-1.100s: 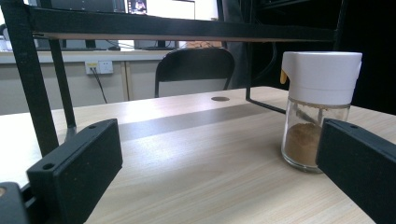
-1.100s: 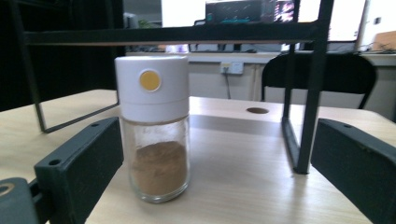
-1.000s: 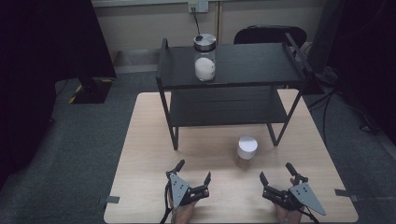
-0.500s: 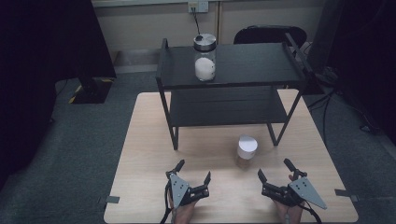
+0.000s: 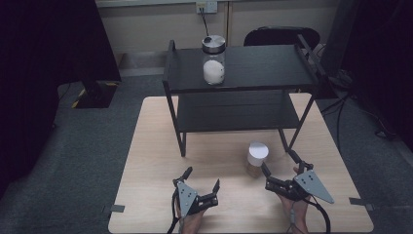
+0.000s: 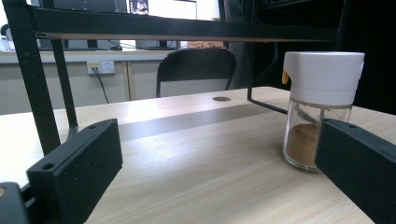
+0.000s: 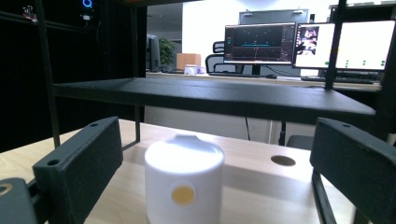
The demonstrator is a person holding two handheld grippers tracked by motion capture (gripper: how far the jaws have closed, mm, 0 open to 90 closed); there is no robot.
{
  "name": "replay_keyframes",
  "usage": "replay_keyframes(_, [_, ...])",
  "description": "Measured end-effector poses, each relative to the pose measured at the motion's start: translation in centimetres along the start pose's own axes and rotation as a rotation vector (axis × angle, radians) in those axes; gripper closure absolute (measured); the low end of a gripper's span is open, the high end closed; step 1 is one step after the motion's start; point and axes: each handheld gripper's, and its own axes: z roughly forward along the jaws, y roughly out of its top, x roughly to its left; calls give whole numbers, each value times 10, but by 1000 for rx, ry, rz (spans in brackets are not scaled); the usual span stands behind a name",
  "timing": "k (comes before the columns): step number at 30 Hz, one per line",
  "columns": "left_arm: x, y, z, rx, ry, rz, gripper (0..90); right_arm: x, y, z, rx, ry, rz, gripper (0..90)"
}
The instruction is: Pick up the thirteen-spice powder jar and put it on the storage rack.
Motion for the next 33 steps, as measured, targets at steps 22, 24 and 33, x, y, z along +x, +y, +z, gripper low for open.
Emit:
replay_keyframes(22, [0,0,0,0,0,0,3,21,-14,45,46,8,-14,69])
replay_keyframes(24, [0,0,0,0,0,0,3,21,-19,43,51,-7,-3,84])
replay_keyframes(33, [0,0,0,0,0,0,3,17,-29,45,94,-4,17,146])
